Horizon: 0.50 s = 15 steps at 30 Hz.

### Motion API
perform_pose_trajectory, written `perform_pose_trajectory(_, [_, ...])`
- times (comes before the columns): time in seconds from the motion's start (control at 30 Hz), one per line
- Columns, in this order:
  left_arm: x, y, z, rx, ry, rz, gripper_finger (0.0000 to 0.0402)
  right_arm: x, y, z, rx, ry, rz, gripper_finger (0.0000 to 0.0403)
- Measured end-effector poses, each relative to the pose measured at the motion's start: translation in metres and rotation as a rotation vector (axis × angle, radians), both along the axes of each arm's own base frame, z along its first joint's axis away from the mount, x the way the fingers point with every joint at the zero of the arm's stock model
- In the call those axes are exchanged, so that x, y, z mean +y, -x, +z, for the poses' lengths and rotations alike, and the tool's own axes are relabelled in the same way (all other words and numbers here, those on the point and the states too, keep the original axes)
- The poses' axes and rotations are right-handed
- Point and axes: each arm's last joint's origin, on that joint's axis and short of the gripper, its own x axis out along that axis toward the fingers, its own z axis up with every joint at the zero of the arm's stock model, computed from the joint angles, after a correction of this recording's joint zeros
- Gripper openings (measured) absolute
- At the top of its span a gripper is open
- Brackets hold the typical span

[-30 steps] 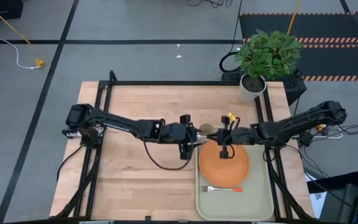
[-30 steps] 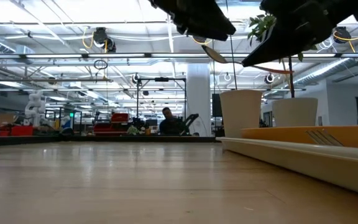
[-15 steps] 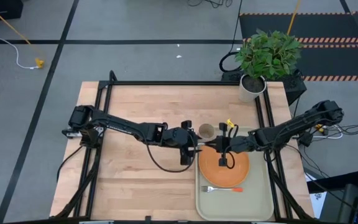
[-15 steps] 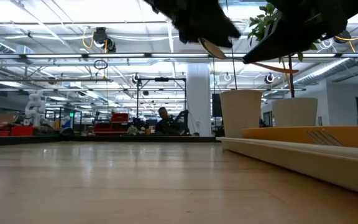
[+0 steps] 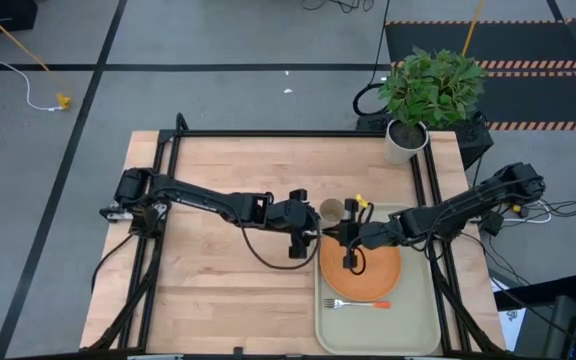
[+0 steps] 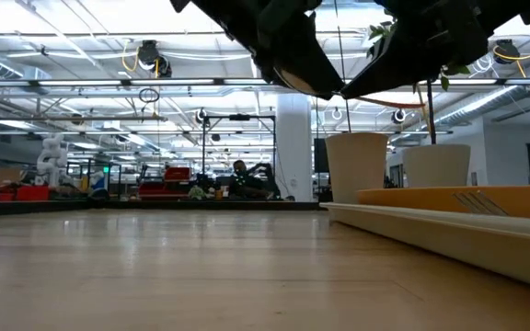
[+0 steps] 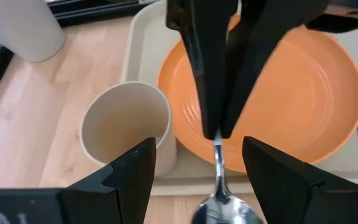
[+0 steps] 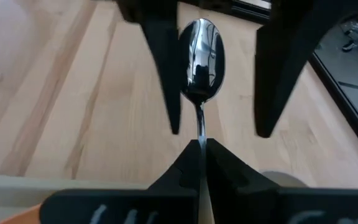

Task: Pick and place plate/cup/fork/spoon on tray
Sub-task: Put the white orange spoon on the left side of the white orange fork

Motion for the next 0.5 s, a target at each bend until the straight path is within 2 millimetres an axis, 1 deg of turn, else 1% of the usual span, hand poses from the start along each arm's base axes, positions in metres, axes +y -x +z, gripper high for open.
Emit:
perform_pose_trajectory(0.2, [0.001,0.0,-0.001,0.011,-0.007,0.004,0.0241,-0.003,-0.001,0.001,-0.006,-0.019,-0.023,0.0])
perform_pose_trajectory(0.33, [0.005,-0.001,-0.008,0.034,-0.012,0.012,0.024,-0.003,-0.001,0.001,-0.005,-0.018,-0.022,0.0])
perform_pose_trajectory(0.43, [0.006,-0.004,-0.012,0.041,-0.019,0.012,0.0225,-0.003,-0.001,0.001,-0.006,-0.018,-0.023,0.0])
perform_pose_trajectory(0.5, [0.006,-0.004,-0.015,0.047,-0.022,0.01,0.0205,-0.003,-0.001,0.001,-0.006,-0.017,-0.024,0.0])
